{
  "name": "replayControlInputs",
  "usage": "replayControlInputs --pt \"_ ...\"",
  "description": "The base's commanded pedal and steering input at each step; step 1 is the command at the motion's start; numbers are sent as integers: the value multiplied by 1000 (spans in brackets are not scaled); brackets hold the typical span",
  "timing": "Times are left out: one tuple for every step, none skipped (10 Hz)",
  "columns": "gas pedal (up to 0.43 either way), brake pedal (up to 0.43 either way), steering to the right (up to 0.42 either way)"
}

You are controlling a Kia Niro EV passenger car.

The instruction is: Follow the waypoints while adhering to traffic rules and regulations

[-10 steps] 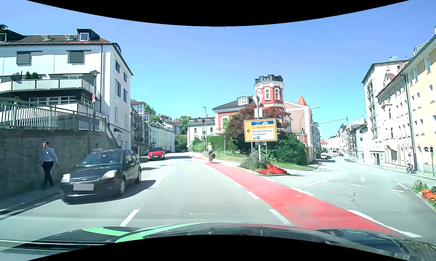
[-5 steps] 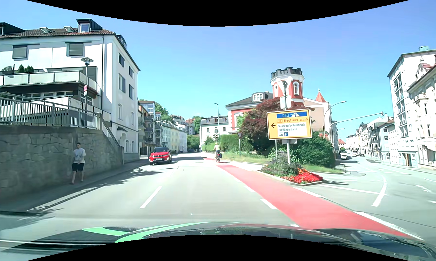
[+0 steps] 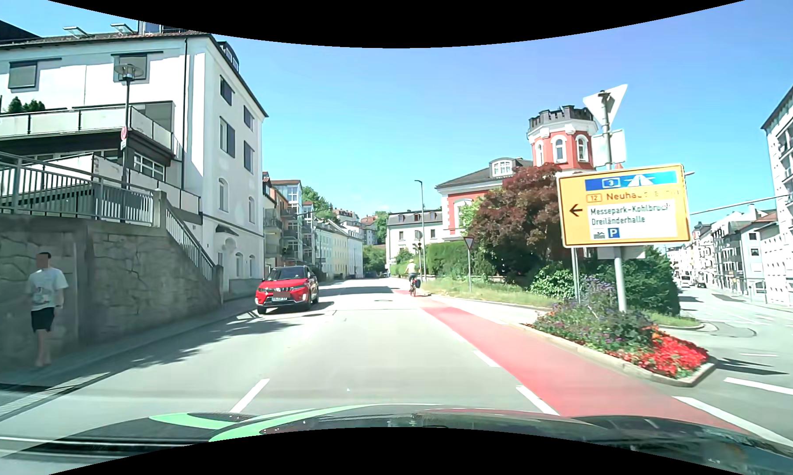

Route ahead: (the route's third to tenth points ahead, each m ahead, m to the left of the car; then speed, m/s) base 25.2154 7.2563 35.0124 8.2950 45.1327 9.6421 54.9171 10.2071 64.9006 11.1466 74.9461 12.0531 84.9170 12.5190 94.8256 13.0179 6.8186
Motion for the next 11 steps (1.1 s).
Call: replayControlInputs --pt "220 0 -50" --pt "209 0 -42" --pt "209 0 -35" --pt "197 0 -35" --pt "197 0 -35" --pt "197 0 -35" --pt "197 0 -35" --pt "189 0 -35" --pt "177 0 -35" --pt "169 0 -34" --pt "169 0 -32"
